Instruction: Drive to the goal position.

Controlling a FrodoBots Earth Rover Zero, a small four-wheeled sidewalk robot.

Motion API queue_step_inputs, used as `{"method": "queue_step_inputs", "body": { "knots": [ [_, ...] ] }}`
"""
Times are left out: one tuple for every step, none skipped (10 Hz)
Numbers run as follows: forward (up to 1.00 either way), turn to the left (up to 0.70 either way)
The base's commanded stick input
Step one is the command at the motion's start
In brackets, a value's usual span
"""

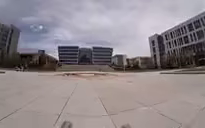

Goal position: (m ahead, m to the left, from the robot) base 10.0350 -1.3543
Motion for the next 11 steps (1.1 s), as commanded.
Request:
{"method": "queue_step_inputs", "body": {
  "knots": [
    [0.70,0.00],
    [0.70,0.00],
    [0.70,0.00],
    [0.70,0.00],
    [0.70,0.00],
    [0.70,0.00],
    [0.70,0.00],
    [0.70,-0.01],
    [0.70,-0.09],
    [0.70,-0.27],
    [0.70,-0.10]
  ]
}}
